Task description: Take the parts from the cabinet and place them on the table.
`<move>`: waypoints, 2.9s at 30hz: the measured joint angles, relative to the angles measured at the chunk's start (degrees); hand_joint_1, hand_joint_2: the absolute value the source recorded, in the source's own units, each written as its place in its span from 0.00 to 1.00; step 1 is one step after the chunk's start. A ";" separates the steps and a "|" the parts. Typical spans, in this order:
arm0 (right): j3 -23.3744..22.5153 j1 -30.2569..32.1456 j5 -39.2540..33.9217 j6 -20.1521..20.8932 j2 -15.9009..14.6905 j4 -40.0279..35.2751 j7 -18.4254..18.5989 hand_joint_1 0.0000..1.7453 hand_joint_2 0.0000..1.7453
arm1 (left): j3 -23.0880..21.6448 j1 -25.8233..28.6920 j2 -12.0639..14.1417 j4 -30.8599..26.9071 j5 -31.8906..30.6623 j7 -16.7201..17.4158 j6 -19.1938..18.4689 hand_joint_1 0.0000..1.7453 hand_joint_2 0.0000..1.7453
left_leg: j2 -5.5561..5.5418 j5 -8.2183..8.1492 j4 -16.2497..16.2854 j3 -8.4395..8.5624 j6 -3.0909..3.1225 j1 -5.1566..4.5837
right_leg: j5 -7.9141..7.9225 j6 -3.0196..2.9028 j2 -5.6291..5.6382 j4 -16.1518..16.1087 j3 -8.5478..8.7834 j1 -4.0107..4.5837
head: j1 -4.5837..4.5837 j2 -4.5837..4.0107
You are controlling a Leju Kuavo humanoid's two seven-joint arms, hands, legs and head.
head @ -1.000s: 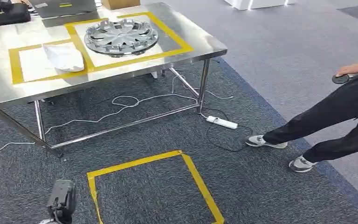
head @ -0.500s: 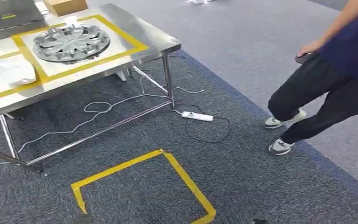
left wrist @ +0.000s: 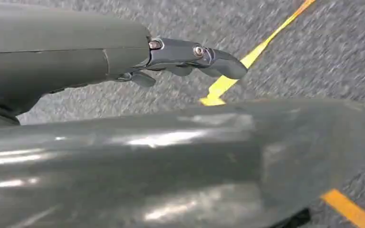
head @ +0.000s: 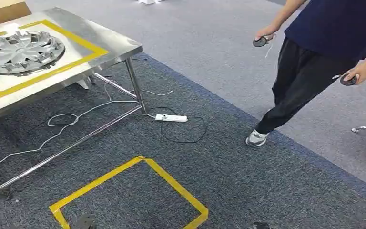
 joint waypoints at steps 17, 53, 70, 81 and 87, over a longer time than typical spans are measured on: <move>0.68 1.71 1.33 0.66 0.39 0.20 6.29 0.00 0.00 | -1.11 2.25 -0.52 0.70 -4.94 4.42 2.86 0.00 1.00 | 2.49 -8.33 11.61 -3.41 -2.63 -0.28 | 2.16 -2.40 -2.42 -3.65 3.22 -0.36 | -0.74 0.00; 3.04 1.22 3.43 4.02 2.16 0.59 6.84 0.00 0.00 | 5.81 2.08 5.42 0.92 0.50 -2.14 5.57 0.00 1.00 | 1.49 -2.91 9.97 -4.16 -3.18 0.21 | 2.14 -2.58 1.82 -3.00 2.85 -0.24 | -0.72 0.00; 2.80 -5.95 -2.14 3.50 2.12 0.50 0.02 0.00 0.00 | 8.33 2.27 4.72 0.92 -6.41 5.89 6.45 0.00 1.00 | 5.72 -0.45 0.69 0.34 -0.50 -0.47 | 0.71 -0.06 -6.80 -2.04 3.64 -0.20 | -0.20 0.00; 2.99 1.34 0.06 1.84 2.27 0.66 9.04 0.00 0.00 | 7.82 0.13 3.67 0.83 -6.87 0.78 5.27 0.00 1.00 | 1.93 -9.42 19.50 -8.13 -2.68 -0.22 | 1.67 -3.00 -0.39 -3.14 3.35 -0.08 | -0.83 0.00; 2.23 1.24 -3.52 0.53 0.52 0.61 2.92 0.00 0.00 | 7.39 1.08 1.99 0.96 -9.80 11.05 4.04 0.00 1.00 | -2.72 -0.27 1.76 -1.10 -2.66 0.81 | 1.47 -1.44 4.26 -2.51 2.73 -0.16 | -0.70 0.00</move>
